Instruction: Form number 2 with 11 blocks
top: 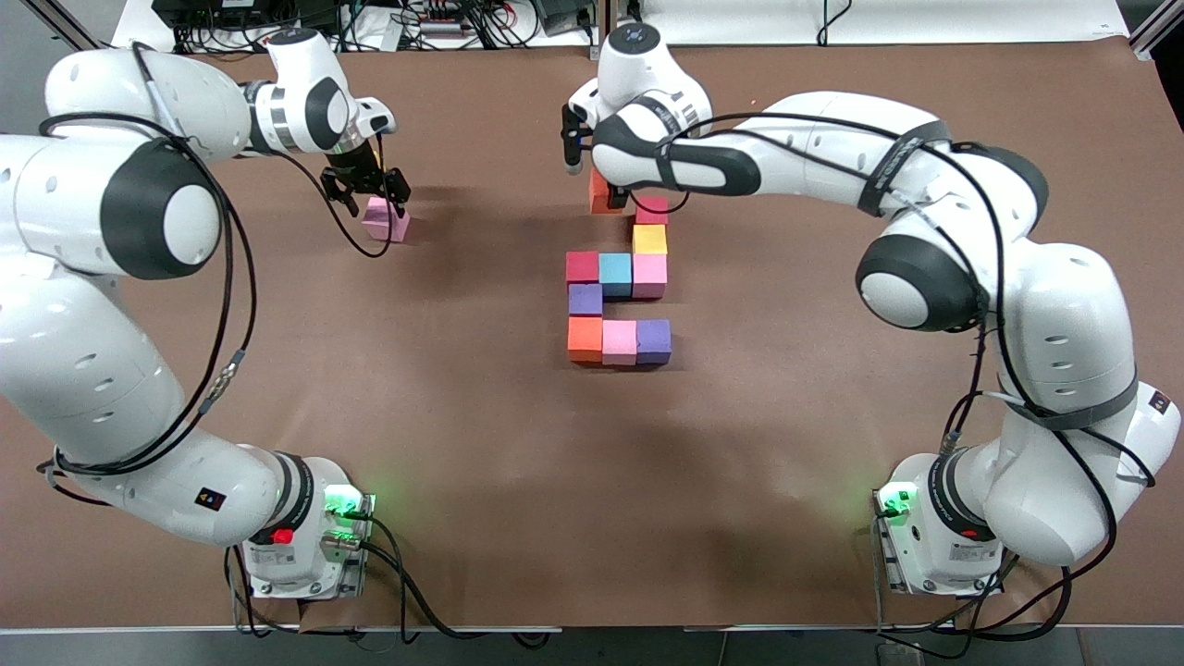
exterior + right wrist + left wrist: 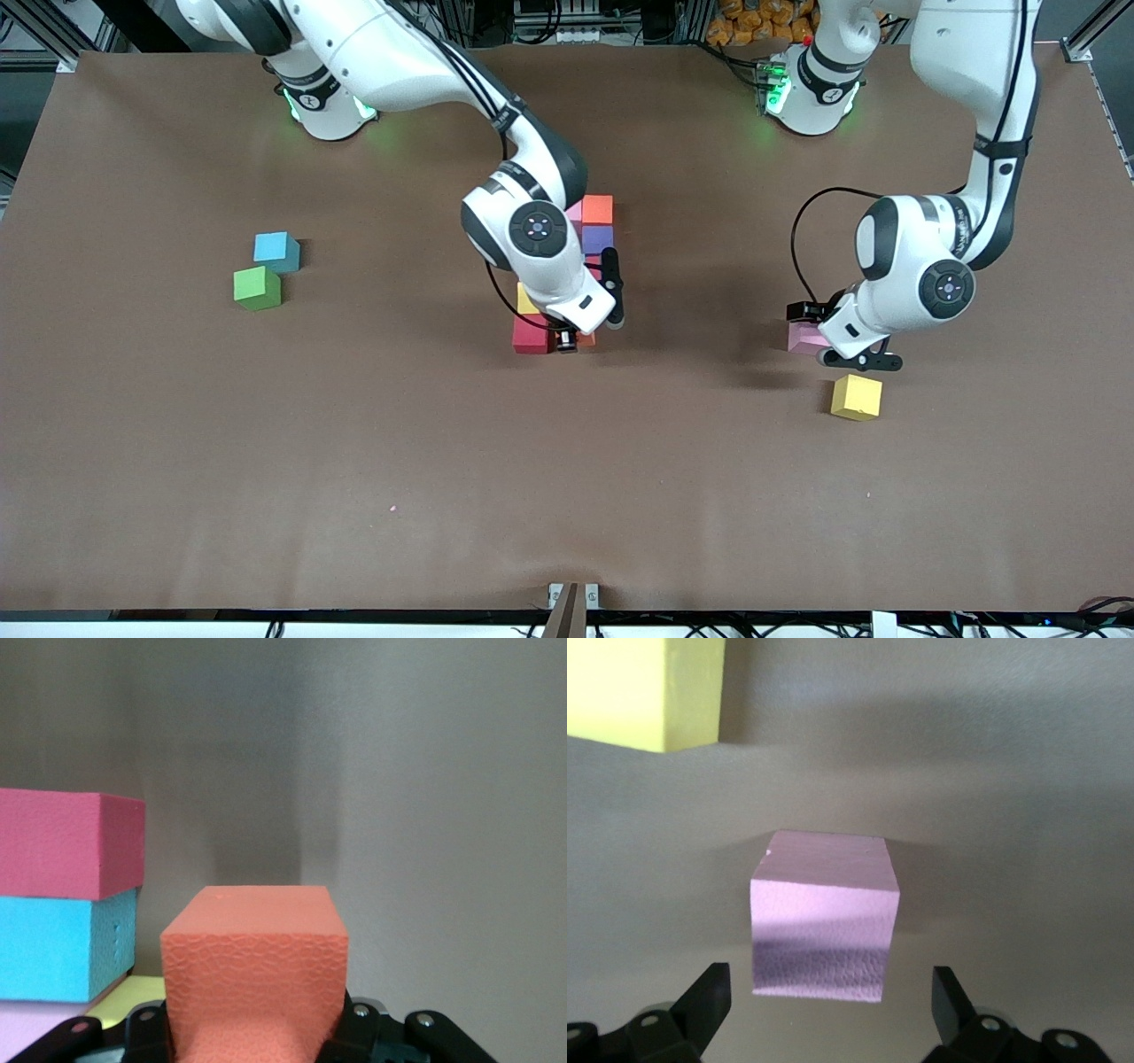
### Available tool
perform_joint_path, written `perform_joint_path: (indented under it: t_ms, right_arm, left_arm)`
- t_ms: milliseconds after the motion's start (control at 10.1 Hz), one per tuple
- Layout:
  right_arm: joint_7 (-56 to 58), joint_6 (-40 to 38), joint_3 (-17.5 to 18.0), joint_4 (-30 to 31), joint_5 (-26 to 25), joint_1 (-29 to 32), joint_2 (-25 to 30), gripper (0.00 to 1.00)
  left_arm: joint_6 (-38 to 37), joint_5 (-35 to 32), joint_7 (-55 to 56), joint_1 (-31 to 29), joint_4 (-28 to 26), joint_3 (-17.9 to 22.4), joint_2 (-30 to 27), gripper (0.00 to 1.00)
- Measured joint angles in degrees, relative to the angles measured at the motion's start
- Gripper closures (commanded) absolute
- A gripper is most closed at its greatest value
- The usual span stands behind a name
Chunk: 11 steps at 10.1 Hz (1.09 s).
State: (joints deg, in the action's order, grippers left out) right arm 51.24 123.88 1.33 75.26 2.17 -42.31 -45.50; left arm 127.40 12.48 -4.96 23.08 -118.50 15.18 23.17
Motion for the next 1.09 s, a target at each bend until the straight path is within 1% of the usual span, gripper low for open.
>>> perform_joint_path:
  t_ms: [296, 691, 888, 1086]
  right_arm:
    - [-0.05, 0.20, -0.64, -0.14, 0.00, -0.06, -1.81, 0.55]
    - [-0.05, 4.52, -0.72, 2.36, 0.00, -0.12, -3.51, 0.55]
    - [-0.05, 4.87, -0.92, 2.47, 0.00, -0.14, -3.97, 0.55]
    - [-0.09, 4.87, -1.20, 2.93, 0.00, -0.13, -4.11, 0.55]
  left_arm:
    - [1.36, 0.00, -2.29, -0.08, 0.04, 0.01, 1.44, 0.00]
    - [2.96, -0.29, -2.98, -0.12, 0.37, 0.01, 2.80, 0.00]
    - [3.13, -0.42, -3.02, -0.12, 0.99, 0.01, 3.14, 0.17]
    - [3.13, -0.42, -3.04, -0.14, 1.28, 0.01, 3.43, 0.29]
